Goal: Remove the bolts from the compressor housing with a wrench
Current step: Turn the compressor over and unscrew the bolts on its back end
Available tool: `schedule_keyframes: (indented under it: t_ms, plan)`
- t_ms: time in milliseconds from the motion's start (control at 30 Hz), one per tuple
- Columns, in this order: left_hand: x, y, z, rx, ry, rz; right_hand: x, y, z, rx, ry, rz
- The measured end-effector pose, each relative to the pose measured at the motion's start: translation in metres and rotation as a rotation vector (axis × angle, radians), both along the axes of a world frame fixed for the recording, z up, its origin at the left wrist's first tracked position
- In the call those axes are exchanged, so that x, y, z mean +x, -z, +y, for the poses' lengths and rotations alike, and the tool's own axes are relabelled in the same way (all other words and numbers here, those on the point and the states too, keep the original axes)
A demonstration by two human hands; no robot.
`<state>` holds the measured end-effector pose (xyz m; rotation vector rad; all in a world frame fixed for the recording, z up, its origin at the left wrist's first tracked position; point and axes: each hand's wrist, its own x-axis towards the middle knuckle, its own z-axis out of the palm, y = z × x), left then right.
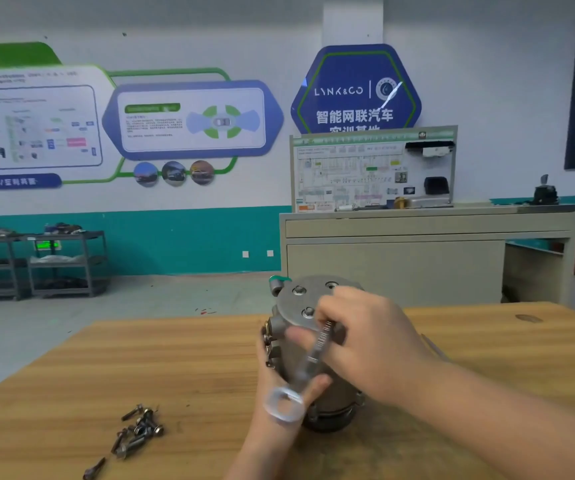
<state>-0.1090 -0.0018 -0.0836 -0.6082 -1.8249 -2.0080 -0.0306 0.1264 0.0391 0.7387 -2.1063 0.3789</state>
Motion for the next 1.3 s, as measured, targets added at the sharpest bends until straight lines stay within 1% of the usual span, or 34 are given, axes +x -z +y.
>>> schedule_keyframes:
  t_ms: [67, 100, 200, 300, 333, 400, 467, 533, 600, 667, 733, 833, 967, 1033, 1100, 1200, 1233, 1300]
  plan:
    - [-0.003, 0.003, -0.001, 0.006, -0.024, -0.005, 0.006, 0.013, 0.014, -0.259, -0.132, -0.036]
    - [-0.002, 0.003, -0.002, -0.008, -0.049, 0.001, 0.009, 0.017, 0.020, -0.430, -0.205, -0.119]
    - [-0.001, 0.007, -0.002, -0.045, -0.101, -0.005, 0.013, 0.018, 0.035, -0.994, -0.465, -0.505]
    - [-0.001, 0.008, 0.000, -0.073, -0.155, -0.038, 0.003, 0.012, 0.051, -1.349, -0.607, -0.797]
    - [-0.001, 0.008, 0.001, -0.094, -0.173, -0.055, -0.003, 0.007, 0.056, -1.444, -0.621, -0.887]
    - [-0.001, 0.008, 0.001, -0.123, -0.218, -0.084, -0.015, -0.005, 0.066, -1.546, -0.596, -1.016]
    - [-0.002, 0.009, 0.000, -0.128, -0.242, -0.094, -0.027, -0.017, 0.071, -1.580, -0.539, -1.079]
    - [-0.002, 0.010, 0.000, -0.136, -0.252, -0.093, -0.041, -0.027, 0.073, -1.595, -0.465, -1.100]
    - [-0.002, 0.010, -0.001, -0.139, -0.258, -0.086, -0.053, -0.039, 0.070, -1.548, -0.368, -1.114]
    - [-0.002, 0.009, -0.001, -0.147, -0.251, -0.067, -0.063, -0.052, 0.064, -1.404, -0.231, -1.128]
    - [-0.002, 0.009, -0.001, -0.145, -0.242, -0.049, -0.071, -0.061, 0.055, -1.185, -0.058, -1.111]
    - [-0.001, 0.011, 0.000, -0.136, -0.231, -0.049, -0.077, -0.072, 0.034, -0.799, 0.177, -0.982]
    - [0.000, 0.011, 0.002, -0.123, -0.224, -0.067, -0.075, -0.080, 0.002, -0.286, 0.312, -0.779]
    - [0.001, 0.010, 0.001, -0.138, -0.225, -0.067, -0.067, -0.073, -0.008, -0.083, 0.339, -0.630]
    - [0.001, 0.011, 0.000, -0.153, -0.238, -0.067, -0.051, -0.059, -0.012, 0.015, 0.305, -0.480]
    - [0.001, 0.011, -0.003, -0.178, -0.260, -0.068, -0.022, -0.032, -0.008, 0.103, 0.187, -0.238]
    - [0.000, 0.011, -0.003, -0.189, -0.254, -0.071, -0.014, -0.023, -0.004, 0.101, 0.153, -0.178]
    - [-0.001, 0.012, -0.005, -0.174, -0.231, -0.093, 0.000, -0.007, 0.008, 0.035, 0.089, -0.156]
